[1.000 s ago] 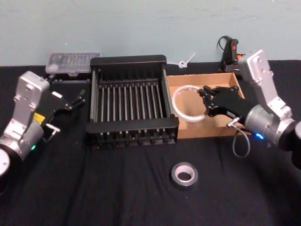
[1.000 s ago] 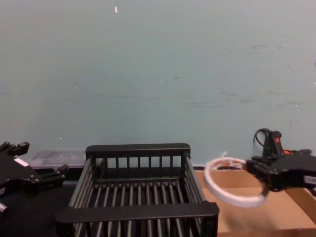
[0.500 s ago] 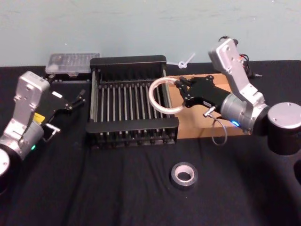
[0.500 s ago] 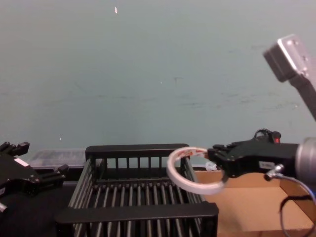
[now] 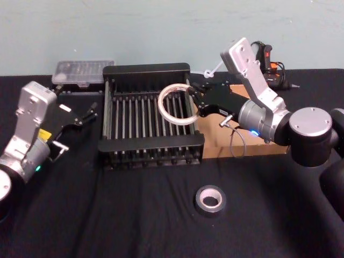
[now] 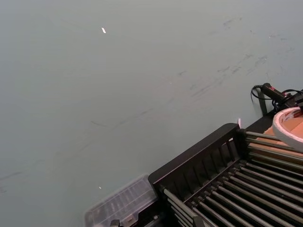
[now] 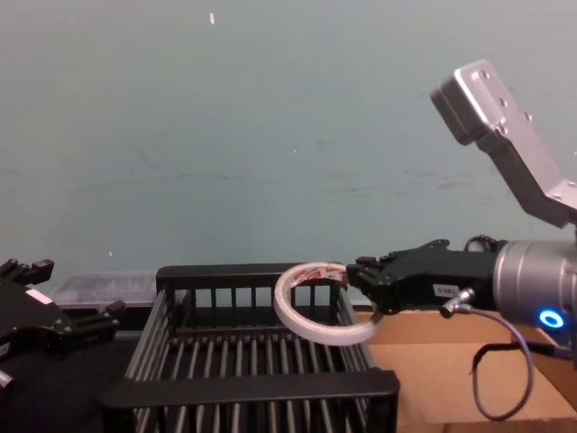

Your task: Pick up the white tape and place it into the black box , Pick up the silver tape and place it into the brown box.

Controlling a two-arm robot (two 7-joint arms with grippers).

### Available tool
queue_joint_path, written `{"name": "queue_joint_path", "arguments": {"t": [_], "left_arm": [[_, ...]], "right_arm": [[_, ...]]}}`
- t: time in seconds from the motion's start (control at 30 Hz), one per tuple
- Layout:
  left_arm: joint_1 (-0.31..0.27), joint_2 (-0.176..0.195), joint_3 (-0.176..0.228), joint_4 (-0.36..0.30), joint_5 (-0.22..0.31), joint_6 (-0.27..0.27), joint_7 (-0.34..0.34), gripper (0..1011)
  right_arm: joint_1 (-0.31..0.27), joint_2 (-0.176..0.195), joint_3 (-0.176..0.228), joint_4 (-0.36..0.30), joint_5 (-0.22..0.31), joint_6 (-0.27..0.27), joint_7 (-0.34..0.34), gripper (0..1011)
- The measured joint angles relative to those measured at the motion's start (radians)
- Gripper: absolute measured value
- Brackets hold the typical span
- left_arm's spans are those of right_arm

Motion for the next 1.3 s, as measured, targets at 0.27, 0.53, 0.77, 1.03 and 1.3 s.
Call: {"name": "queue_joint_path", "arguments": {"t": [0.27,0.53,0.77,1.03,1.3], "left_arm": [[0.0,0.0,0.0,0.0,0.0,0.0,0.0,1001],[0.0,0.0,0.0,0.0,0.0,0.0,0.0,1001],[0.0,0.0,0.0,0.0,0.0,0.0,0.0,1001],[0.0,0.0,0.0,0.0,0.0,0.0,0.0,1001],[0.0,0.0,0.0,0.0,0.0,0.0,0.0,1001]], "right_arm": [[0.005,-0.004,-0.001,0.006,-0.002,-0.001,-0.001,91],[0.003,-0.002,-0.001,0.003,-0.001,-0.001,-0.001,119],[0.003,-0.002,-0.001,0.002,-0.001,-0.001,-0.001,308],[0.002,-0.001,-0.001,0.002,-0.001,0.0,-0.001,574],[0.001,-0.001,-0.001,0.001,-0.001,0.0,-0.001,827]]}}
